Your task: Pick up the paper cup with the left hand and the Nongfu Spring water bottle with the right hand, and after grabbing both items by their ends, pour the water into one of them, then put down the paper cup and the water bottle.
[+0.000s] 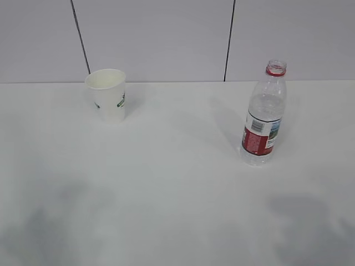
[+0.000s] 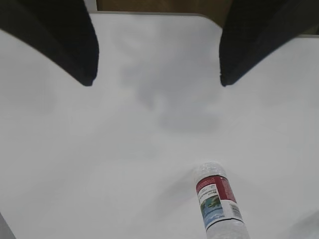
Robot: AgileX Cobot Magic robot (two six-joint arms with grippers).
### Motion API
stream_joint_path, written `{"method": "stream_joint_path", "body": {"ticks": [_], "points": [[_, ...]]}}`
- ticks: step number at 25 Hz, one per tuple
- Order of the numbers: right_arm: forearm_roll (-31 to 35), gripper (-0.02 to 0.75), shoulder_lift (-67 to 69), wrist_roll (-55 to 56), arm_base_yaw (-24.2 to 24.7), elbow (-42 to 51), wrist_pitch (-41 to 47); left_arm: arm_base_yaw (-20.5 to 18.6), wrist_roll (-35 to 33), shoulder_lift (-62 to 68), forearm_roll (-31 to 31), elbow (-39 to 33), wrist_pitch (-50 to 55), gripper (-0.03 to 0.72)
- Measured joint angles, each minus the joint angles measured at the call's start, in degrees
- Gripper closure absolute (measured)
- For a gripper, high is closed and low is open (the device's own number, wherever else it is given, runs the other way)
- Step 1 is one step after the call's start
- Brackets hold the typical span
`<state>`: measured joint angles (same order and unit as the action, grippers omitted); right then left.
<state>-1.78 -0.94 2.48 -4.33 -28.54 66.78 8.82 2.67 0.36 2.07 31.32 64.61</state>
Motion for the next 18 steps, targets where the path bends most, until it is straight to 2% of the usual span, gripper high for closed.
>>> {"method": "stream_joint_path", "body": {"ticks": [18], "points": [[0.0, 0.172, 0.0, 0.0, 0.0, 0.0, 0.0, 0.0, 0.0, 0.0, 0.0, 0.0, -0.3, 0.182]]}}
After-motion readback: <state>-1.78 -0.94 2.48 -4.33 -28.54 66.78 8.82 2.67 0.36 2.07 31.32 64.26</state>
